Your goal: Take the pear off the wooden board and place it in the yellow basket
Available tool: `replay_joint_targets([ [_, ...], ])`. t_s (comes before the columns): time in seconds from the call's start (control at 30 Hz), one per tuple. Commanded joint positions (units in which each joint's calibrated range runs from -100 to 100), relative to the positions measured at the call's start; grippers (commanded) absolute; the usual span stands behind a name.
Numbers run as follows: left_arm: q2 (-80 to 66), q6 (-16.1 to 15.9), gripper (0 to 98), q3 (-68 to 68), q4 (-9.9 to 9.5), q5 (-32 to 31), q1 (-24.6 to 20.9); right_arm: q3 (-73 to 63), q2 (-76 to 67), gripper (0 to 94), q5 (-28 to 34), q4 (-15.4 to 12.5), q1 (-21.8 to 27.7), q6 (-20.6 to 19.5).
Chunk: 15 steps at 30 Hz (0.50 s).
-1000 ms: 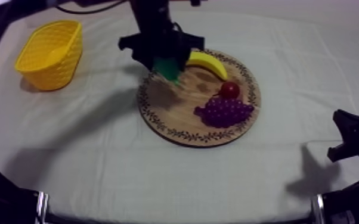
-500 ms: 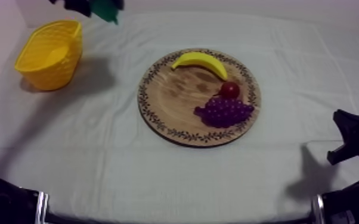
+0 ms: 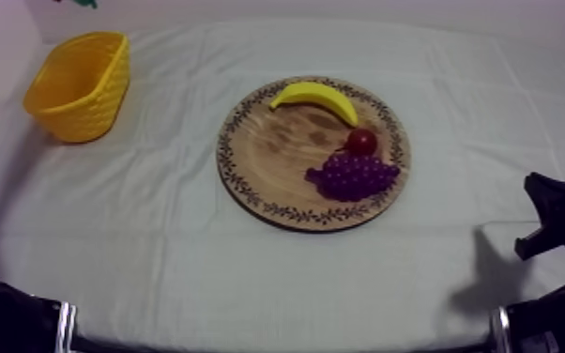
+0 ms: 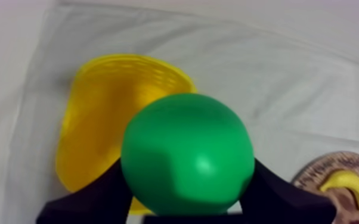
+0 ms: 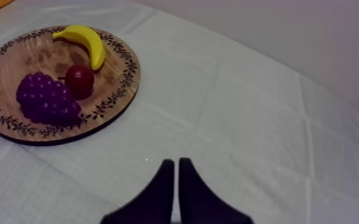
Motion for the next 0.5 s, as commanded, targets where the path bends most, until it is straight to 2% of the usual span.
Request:
replay_joint_targets([
  [0.0,2.7,-0.9,51.0,0.5,0.07,-1.4,-2.5,0.0,0.0,0.5,0.0,0.0,0.0,0.0],
  [0.17,8.0,-2.1,52.4,3.2,0.25,-5.7,-5.1,0.0,0.0,0.5,0.0,0.0,0.0,0.0],
  [0.27,10.4,-2.9,57.6,4.7,0.40,-7.6,-6.1,0.0,0.0,0.5,0.0,0.0,0.0,0.0],
  [0.47,12.2,-4.5,80.5,6.1,0.86,-9.1,-7.2,0.0,0.0,0.5,0.0,0.0,0.0,0.1],
])
